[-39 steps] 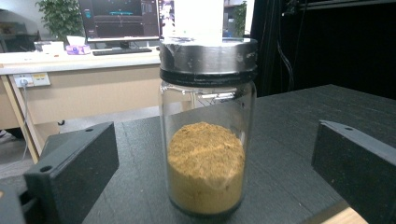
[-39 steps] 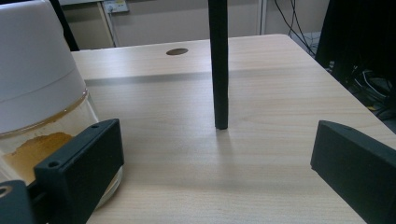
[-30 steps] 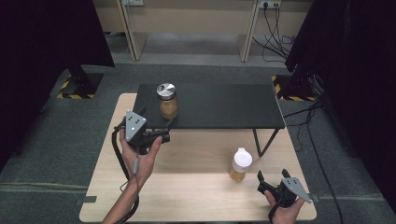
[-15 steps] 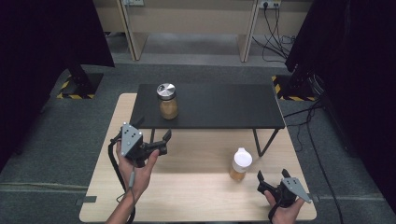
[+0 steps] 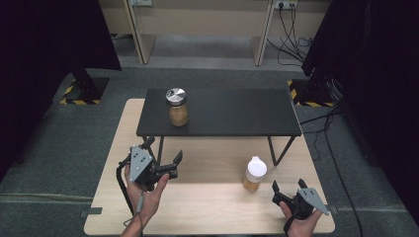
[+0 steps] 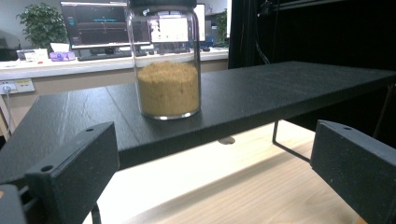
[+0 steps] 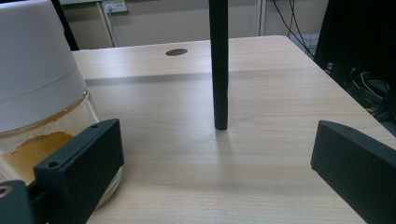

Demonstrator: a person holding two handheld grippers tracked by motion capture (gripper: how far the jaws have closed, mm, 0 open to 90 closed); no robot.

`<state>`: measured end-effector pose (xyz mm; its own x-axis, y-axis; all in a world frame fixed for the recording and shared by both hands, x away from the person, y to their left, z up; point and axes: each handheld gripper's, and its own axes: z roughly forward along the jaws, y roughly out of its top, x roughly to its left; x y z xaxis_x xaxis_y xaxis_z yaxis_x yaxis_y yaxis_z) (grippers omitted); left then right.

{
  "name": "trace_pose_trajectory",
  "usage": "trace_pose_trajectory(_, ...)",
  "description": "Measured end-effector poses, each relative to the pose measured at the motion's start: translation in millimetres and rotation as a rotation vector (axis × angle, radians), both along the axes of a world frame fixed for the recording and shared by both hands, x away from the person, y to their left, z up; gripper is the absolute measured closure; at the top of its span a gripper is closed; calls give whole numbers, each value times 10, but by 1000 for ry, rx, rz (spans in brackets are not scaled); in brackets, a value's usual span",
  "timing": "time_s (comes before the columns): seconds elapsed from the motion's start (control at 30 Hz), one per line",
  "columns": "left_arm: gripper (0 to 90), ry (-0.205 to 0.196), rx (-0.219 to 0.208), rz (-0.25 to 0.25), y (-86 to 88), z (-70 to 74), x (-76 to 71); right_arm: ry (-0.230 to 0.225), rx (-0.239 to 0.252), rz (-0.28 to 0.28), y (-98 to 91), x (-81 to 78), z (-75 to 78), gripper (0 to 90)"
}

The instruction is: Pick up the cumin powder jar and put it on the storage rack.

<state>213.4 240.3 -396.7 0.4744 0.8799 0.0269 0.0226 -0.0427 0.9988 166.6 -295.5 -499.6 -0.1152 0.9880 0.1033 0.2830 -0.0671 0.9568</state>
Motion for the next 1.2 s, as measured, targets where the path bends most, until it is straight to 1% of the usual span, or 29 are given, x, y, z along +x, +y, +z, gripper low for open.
trace_pose_trajectory(0.2,4,2,3,-10,26,-200,-64,0,1,0,2,-1,0,25)
trace_pose_trajectory(0.23,4,5,4,-15,37,-261,-76,0,1,0,2,-2,-1,25)
trace_pose_trajectory(0.27,4,5,4,-15,37,-261,-76,0,1,0,2,-2,-1,25)
trace_pose_trajectory(0.47,4,19,2,-34,81,-464,-96,0,0,0,6,-2,0,25)
trace_pose_trajectory(0.73,4,33,6,-46,95,-668,-105,0,0,-2,8,-2,0,25)
trace_pose_trajectory(0.8,4,44,15,-55,102,-722,-102,-1,1,-3,9,-3,-1,25)
trace_pose_trajectory(0.9,7,70,30,-76,125,-819,-83,-1,0,-2,9,-3,-1,25)
trace_pose_trajectory(1.0,12,90,35,-100,155,-922,-51,-1,-1,-2,10,-3,-1,25)
trace_pose_trajectory(1.1,10,115,61,-117,159,-976,-22,-1,-7,-1,14,-4,0,25)
trace_pose_trajectory(1.2,8,129,63,-126,163,-1030,-8,-1,-9,-2,17,-4,1,25)
